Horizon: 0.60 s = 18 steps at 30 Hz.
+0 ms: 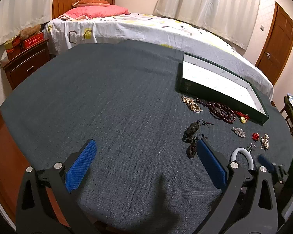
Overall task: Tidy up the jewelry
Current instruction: 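Grasp the white jade bangle with the right gripper while the left gripper approaches the pearl flower brooch, then close the left gripper on the pearl flower brooch while the right gripper holds the bangle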
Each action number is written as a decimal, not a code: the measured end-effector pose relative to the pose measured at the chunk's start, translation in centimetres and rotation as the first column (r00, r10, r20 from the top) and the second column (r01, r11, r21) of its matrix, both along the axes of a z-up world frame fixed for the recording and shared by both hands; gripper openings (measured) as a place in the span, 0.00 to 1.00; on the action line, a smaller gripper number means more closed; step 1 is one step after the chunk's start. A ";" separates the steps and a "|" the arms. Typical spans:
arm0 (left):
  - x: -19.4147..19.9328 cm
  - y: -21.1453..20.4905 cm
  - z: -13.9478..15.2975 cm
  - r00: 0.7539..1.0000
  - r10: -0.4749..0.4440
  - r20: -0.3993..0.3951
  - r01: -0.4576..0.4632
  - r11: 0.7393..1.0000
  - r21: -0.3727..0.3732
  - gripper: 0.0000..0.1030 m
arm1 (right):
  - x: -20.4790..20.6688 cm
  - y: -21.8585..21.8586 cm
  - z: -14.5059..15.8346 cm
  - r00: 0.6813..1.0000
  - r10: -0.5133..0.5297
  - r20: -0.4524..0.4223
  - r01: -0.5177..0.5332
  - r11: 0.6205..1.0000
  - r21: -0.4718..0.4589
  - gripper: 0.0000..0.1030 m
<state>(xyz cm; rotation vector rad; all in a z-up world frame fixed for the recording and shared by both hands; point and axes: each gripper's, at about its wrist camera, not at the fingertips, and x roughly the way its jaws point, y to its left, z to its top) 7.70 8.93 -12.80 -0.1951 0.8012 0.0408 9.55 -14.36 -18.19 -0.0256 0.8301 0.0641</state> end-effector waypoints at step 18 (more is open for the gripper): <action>-0.3 -3.4 0.0 0.998 -0.066 -0.006 0.066 0.997 0.030 0.97 | -2.7 -3.2 0.6 0.999 -0.031 0.031 0.030 0.999 0.024 0.66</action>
